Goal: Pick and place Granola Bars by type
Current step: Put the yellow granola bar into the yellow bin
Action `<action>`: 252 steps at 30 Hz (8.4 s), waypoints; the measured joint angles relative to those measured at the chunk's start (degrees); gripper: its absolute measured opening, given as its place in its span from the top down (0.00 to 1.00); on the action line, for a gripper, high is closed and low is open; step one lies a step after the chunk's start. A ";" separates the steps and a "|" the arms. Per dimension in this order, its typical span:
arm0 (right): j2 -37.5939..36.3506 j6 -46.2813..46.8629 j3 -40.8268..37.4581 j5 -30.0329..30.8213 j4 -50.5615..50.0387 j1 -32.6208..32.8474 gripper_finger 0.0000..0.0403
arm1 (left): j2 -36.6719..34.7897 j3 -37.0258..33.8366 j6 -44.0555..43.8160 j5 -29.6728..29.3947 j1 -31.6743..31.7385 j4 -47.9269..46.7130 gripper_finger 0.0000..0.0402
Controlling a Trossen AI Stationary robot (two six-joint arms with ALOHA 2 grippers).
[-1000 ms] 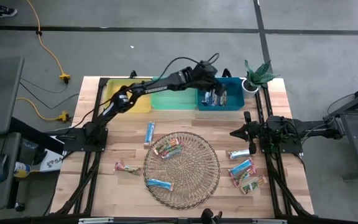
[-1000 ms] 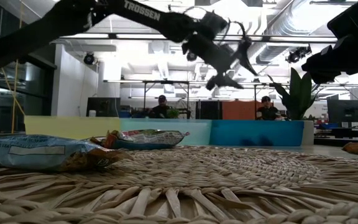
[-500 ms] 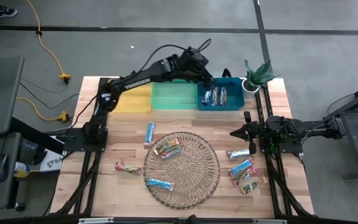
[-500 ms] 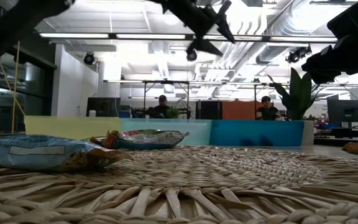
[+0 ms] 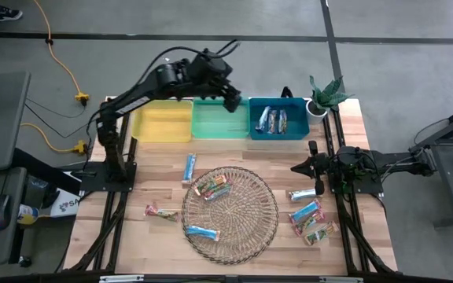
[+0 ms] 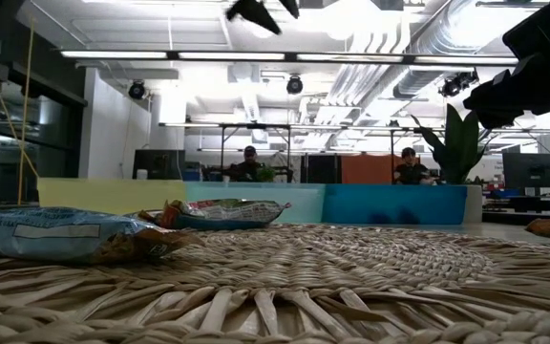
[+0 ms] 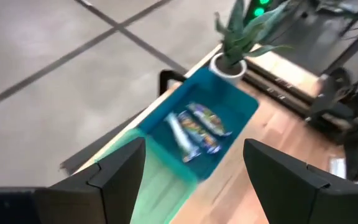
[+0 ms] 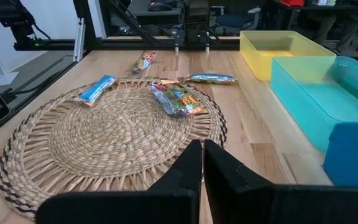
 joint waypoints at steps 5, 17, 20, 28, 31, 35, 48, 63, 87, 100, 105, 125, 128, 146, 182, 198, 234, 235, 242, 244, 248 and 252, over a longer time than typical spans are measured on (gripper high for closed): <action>0.00 0.00 0.02 0.02 0.00 -0.02 1.00 | -4.26 -0.02 -0.63 -6.06 -1.69 -7.82 0.33; 0.00 0.00 0.07 0.00 0.02 0.00 1.00 | -13.41 -0.03 -12.97 -22.72 -9.22 -25.87 0.33; 0.00 0.00 0.09 0.00 0.02 -0.02 1.00 | -14.47 -0.95 -17.65 -25.78 -11.78 -28.65 0.33; 0.00 -0.02 0.09 -0.05 0.02 0.00 1.00 | -21.57 -20.63 -21.29 -23.87 -18.73 -24.18 0.33; -0.01 -0.01 0.09 -0.02 0.00 -0.01 1.00 | -24.22 -31.73 -22.40 -19.25 -20.71 -15.84 0.33; 0.00 -0.02 0.09 0.00 0.04 0.00 1.00 | -25.87 -45.93 -21.48 -11.08 -22.65 0.73 0.33; 0.00 -0.01 0.09 -0.02 0.01 -0.01 1.00 | -25.47 -66.03 -25.71 4.53 -22.52 20.36 0.33; 0.00 0.00 0.09 0.00 0.00 0.00 1.00 | -25.50 -74.30 -60.17 -4.21 -22.46 7.15 0.33; 0.00 0.00 0.09 0.00 0.00 0.00 1.00 | -21.78 -84.32 -59.91 6.42 -12.79 28.30 0.33; -0.02 -0.01 0.04 0.01 0.03 0.00 1.00 | -12.12 -84.08 -59.84 10.44 -12.71 32.46 0.33; -0.02 0.00 0.02 0.00 0.04 -0.02 1.00 | -11.89 -84.13 -59.82 10.12 -12.71 32.23 0.33; -0.02 -0.01 0.02 0.00 0.02 -0.01 1.00 | -11.73 -84.30 -59.31 9.44 -12.71 29.77 0.74; -0.02 -0.01 0.02 0.00 0.02 0.00 1.00 | -11.73 -84.30 -59.29 9.28 -12.71 29.61 0.76; 0.00 -0.01 0.02 0.00 0.01 -0.01 1.00 | -15.33 -78.92 -48.78 6.43 -12.71 28.87 0.85; -0.02 -0.02 0.02 -0.01 0.01 0.00 1.00 | -39.33 -78.51 -13.86 62.94 -1.01 87.89 0.85; -0.02 -0.01 0.04 0.00 0.00 -0.01 1.00 | -47.95 -78.44 -9.17 32.20 14.32 56.69 0.85; -0.02 -0.02 0.07 0.00 0.00 -0.02 1.00 | -23.34 -78.47 -20.46 -0.25 33.59 19.16 0.85; -0.02 0.00 0.07 0.00 0.00 -0.02 1.00 | -22.31 -78.47 -20.39 -0.79 33.57 19.22 0.85; -0.02 0.00 0.07 0.00 0.00 -0.01 1.00 | -17.87 -78.47 -19.56 -1.55 33.56 19.71 0.84; -0.02 -0.02 0.07 0.00 0.00 -0.02 1.00 | -17.37 -78.47 -18.68 -1.51 33.56 19.64 0.83; -0.02 -0.02 0.07 0.00 0.00 -0.01 1.00 | -17.26 -78.47 -17.44 -1.13 33.54 19.76 0.77; -0.02 -0.02 0.07 0.00 0.00 0.00 1.00 | -17.26 -78.47 -16.37 1.49 33.56 19.86 0.65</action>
